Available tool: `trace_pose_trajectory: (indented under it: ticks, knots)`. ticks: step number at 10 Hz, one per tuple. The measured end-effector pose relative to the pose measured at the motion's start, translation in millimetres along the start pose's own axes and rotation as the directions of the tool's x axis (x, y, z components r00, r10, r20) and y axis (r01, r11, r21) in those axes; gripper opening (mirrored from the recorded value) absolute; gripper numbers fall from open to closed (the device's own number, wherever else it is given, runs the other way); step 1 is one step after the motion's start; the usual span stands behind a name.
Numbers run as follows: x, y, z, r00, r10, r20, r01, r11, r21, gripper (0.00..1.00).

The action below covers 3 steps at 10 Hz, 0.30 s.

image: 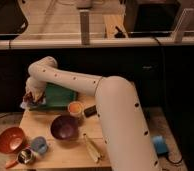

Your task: Place grapes in red bowl

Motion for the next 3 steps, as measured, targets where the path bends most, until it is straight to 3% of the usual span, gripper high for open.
trace_pose_trajectory:
  ticks: [3]
  knots:
    - [-21, 4, -4, 0.999, -0.051, -0.019, 0.05, 0.999, -0.02, 0.0]
